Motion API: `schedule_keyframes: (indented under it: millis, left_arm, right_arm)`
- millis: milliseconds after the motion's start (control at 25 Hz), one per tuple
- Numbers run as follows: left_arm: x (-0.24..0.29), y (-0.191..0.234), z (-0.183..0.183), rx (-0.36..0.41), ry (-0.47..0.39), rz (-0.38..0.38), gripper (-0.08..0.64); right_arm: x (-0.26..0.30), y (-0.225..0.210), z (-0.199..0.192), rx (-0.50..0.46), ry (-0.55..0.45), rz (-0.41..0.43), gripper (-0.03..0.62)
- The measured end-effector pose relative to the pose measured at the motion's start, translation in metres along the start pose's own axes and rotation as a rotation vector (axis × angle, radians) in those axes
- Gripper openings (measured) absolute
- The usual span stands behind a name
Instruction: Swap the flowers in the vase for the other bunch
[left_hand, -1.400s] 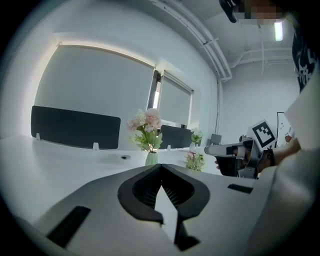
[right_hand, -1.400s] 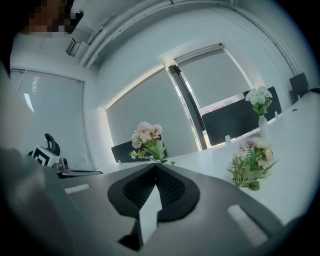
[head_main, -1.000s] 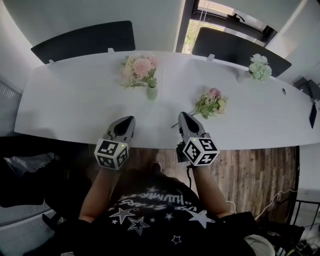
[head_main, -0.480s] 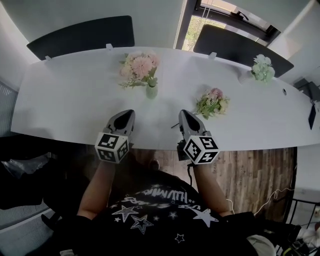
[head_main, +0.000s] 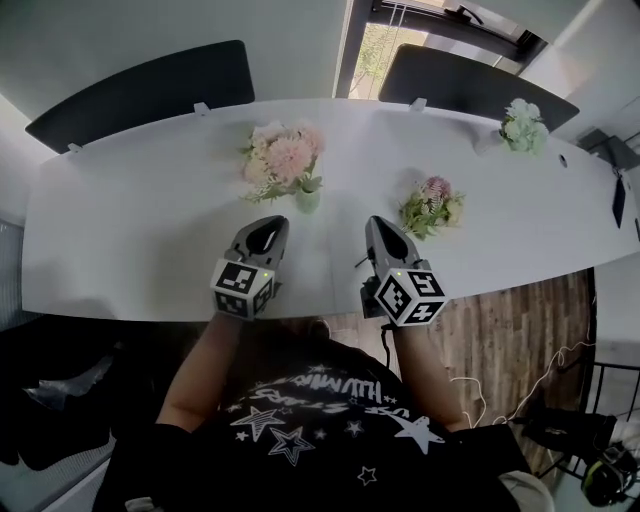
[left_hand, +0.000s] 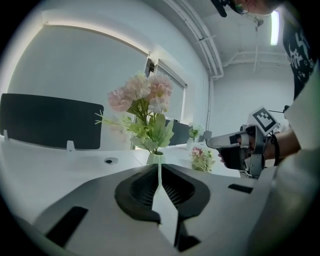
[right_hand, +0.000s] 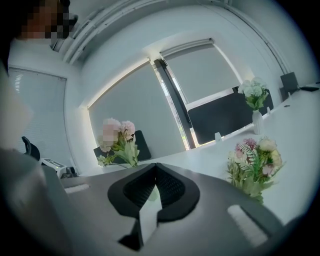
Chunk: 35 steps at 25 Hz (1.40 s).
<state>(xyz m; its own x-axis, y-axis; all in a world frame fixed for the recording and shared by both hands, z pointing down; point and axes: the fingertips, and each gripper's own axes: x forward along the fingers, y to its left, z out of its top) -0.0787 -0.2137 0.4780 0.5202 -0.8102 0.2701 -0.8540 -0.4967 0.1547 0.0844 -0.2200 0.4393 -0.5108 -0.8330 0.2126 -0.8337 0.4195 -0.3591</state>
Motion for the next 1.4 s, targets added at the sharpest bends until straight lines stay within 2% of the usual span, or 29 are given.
schedule_keyframes:
  millis: [120, 200, 240, 360, 560, 840, 1040, 1200, 1400]
  left_arm:
    - [0.015, 0.000, -0.007, 0.012, 0.033, -0.073, 0.015]
    - [0.024, -0.004, -0.016, 0.013, 0.069, -0.131, 0.125]
    - [0.027, -0.005, -0.021, 0.013, 0.086, -0.152, 0.151]
    - [0.036, -0.004, -0.031, 0.034, 0.127, -0.169, 0.216]
    - [0.056, 0.000, -0.029, 0.052, 0.077, -0.169, 0.304]
    - [0.081, 0.009, -0.033, 0.063, 0.047, -0.155, 0.331]
    - [0.092, 0.012, -0.033, 0.128, 0.043, -0.137, 0.330]
    - [0.099, 0.013, -0.031, 0.125, 0.022, -0.122, 0.330]
    - [0.102, 0.009, -0.038, 0.116, 0.061, -0.150, 0.330]
  right_arm:
    - [0.015, 0.003, -0.003, 0.003, 0.010, -0.007, 0.003]
    - [0.023, 0.007, -0.005, 0.003, 0.016, -0.006, 0.003]
    - [0.026, 0.010, -0.006, 0.003, 0.020, -0.004, 0.003]
    - [0.034, 0.014, -0.008, 0.001, 0.033, -0.003, 0.003]
    - [0.043, 0.010, -0.009, 0.002, 0.042, -0.031, 0.003]
    - [0.047, 0.004, -0.019, -0.001, 0.079, -0.057, 0.003]
    - [0.055, 0.010, -0.027, -0.015, 0.108, -0.047, 0.003]
    - [0.060, 0.013, -0.027, -0.018, 0.110, -0.045, 0.003]
    - [0.062, 0.015, -0.026, -0.029, 0.120, -0.043, 0.003]
